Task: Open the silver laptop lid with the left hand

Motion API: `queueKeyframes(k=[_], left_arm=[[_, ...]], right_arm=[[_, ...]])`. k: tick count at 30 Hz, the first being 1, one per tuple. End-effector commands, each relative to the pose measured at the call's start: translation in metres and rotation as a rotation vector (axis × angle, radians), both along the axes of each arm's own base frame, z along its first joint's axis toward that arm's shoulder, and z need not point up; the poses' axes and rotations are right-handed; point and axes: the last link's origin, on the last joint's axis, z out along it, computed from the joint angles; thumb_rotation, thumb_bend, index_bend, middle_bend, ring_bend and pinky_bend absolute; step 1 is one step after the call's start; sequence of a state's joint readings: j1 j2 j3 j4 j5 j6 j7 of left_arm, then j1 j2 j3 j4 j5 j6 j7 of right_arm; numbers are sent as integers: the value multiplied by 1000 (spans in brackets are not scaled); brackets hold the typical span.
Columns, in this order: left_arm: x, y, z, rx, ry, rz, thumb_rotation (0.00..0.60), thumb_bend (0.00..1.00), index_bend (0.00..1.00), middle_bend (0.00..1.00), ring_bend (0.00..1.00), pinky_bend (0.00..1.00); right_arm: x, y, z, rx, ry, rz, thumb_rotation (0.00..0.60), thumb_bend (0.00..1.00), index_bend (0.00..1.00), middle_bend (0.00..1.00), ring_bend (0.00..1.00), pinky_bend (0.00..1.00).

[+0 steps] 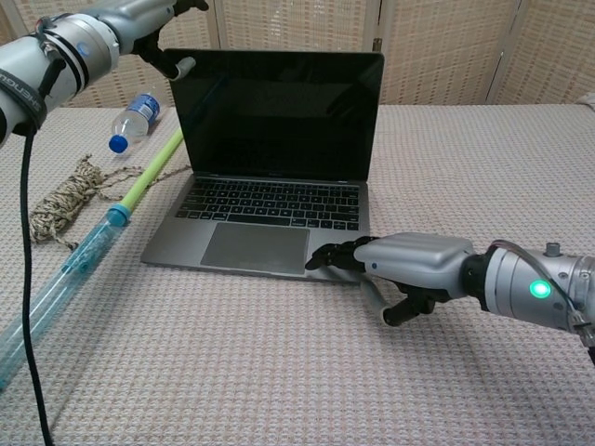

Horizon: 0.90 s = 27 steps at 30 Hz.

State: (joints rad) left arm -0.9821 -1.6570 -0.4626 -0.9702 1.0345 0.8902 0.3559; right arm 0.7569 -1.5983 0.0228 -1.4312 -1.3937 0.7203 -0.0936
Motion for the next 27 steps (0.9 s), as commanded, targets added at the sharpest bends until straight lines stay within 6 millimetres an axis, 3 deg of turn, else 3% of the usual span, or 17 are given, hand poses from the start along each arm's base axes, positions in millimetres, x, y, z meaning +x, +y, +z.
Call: queueKeyframes(k=[1, 8, 14, 20, 27], left_arm=[[-1, 10, 7, 11, -2, 40, 600, 518, 0, 9, 0, 0], [-6, 17, 10, 5, -20, 97, 600, 506, 0, 7, 0, 0], [-12, 7, 16, 6, -49, 63, 600, 505, 0, 7, 0, 0], [-32, -22, 29, 3, -74, 11, 600, 506, 0, 7, 0, 0], [-67, -76, 48, -43, -63, 61, 600, 507, 0, 7, 0, 0]], right_arm=[[0, -1, 1, -4, -2, -1, 600, 952, 0, 0, 48, 0], [-1, -3, 1, -8, -2, -5, 600, 952, 0, 0, 50, 0], [0, -2, 5, -23, -24, 0, 600, 952, 0, 0, 50, 0], [1, 2, 20, -70, -81, 19, 600, 952, 0, 0, 51, 0], [-18, 16, 73, -203, -114, 19, 600, 907, 0, 0, 73, 0]])
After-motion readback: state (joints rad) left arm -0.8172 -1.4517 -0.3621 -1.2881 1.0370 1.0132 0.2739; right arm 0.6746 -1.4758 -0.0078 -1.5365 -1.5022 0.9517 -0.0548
